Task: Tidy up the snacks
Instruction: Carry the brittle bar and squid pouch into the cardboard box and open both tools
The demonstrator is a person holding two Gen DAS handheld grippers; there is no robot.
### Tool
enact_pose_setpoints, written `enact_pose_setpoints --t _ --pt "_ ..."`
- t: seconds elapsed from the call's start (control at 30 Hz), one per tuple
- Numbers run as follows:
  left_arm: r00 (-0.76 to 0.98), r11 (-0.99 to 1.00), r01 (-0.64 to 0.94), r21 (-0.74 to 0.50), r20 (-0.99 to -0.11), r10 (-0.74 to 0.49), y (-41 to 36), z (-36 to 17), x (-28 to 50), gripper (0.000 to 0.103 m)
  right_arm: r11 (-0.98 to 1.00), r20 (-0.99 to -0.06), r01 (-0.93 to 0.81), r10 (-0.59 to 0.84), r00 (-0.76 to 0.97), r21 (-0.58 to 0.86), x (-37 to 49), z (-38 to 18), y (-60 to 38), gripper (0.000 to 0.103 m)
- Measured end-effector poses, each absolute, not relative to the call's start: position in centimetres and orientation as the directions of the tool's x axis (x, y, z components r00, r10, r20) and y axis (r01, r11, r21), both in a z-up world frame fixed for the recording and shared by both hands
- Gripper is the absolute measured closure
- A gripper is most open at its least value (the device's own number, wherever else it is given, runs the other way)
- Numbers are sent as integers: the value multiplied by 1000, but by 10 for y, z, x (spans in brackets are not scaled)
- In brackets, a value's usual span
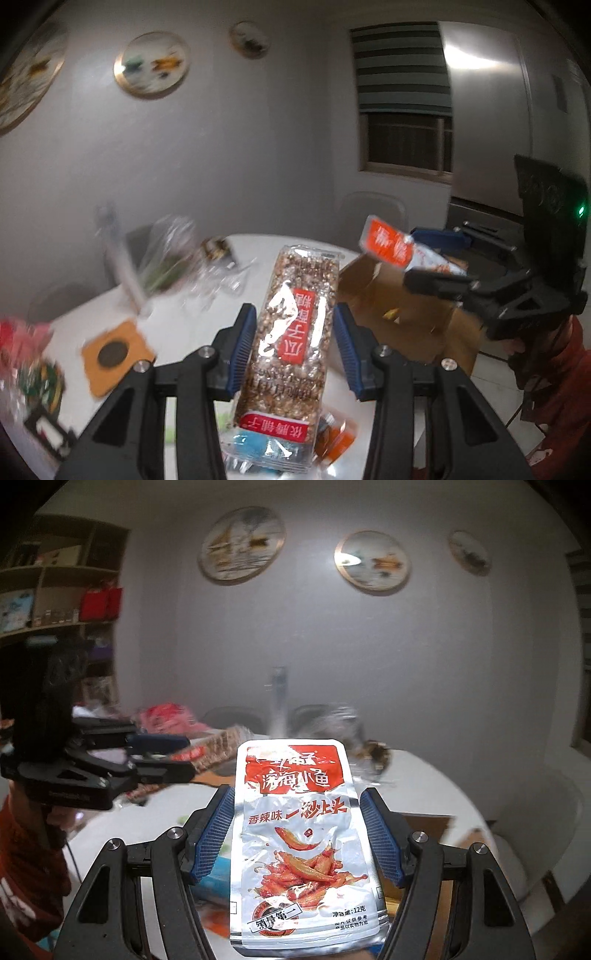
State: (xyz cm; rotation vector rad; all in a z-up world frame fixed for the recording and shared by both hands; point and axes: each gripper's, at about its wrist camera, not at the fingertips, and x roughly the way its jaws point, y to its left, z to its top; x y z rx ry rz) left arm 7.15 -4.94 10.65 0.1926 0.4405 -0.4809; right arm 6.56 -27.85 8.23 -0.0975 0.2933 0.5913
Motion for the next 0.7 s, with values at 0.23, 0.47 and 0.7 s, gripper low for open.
enact_pose_setpoints --t 0.23,0.47,0.7 --pt "707 775 626 85 -481 -518 -133 129 105 63 884 -379 -468 439 815 19 88 64 -329 36" --pt "602 708 701 79 -597 -530 -194 105 134 63 877 -475 -476 450 757 73 111 35 -355 36" --pt "537 691 719 74 -689 -486 -223 80 158 63 857 -536 -511 461 708 62 133 17 -355 36"
